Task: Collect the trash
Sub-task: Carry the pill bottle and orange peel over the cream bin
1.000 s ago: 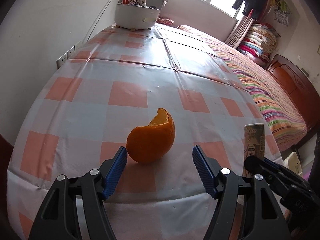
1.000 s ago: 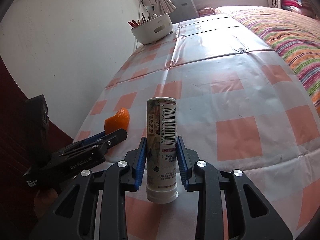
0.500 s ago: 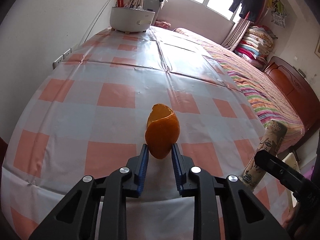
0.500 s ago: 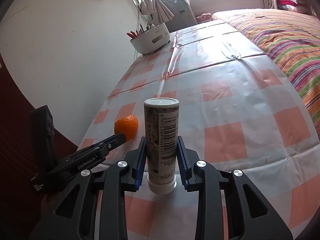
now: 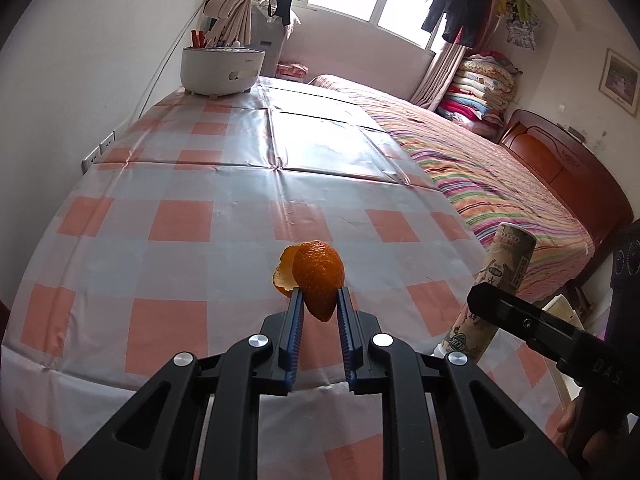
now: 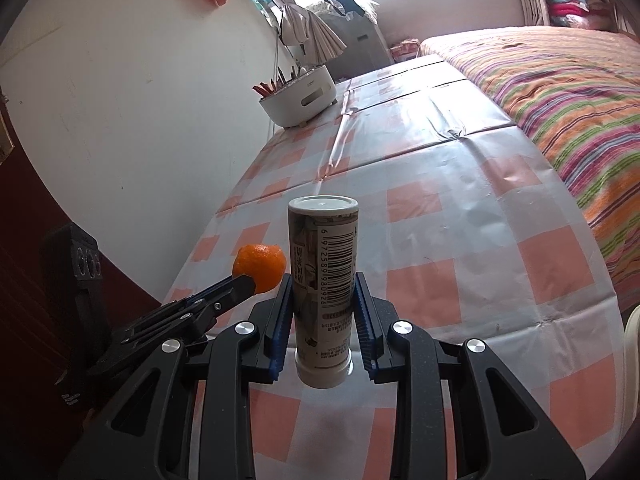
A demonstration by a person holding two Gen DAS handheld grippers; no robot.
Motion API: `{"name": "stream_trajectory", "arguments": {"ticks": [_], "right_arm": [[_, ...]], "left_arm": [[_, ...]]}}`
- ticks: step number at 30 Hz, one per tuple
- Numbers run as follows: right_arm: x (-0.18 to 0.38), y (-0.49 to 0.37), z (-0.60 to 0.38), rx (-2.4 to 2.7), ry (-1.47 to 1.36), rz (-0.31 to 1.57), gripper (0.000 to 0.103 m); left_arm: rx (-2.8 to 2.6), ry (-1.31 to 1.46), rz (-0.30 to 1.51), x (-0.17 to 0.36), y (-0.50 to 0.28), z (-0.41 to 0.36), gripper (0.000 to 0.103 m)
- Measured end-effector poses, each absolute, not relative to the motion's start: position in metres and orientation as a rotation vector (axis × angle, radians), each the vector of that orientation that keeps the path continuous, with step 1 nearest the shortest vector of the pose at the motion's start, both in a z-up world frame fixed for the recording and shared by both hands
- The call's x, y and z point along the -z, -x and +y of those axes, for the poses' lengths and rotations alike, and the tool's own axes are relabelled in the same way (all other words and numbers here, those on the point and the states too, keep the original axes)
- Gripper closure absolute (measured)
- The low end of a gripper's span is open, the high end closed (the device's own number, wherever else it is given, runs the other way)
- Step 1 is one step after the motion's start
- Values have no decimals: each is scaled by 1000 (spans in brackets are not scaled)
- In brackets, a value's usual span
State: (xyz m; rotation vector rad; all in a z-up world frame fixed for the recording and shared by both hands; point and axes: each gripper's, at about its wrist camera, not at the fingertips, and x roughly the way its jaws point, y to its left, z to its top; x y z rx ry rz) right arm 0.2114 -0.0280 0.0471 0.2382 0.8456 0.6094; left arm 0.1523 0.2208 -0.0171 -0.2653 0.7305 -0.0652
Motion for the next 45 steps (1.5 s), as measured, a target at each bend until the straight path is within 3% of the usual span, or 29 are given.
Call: {"name": "stream_trajectory", "arguments": {"ticks": [45], "right_arm": [[-82,-174,-228,-357,-256,690,75]], "left_arm": [[368,172,724,-7,-139,58,86]]}}
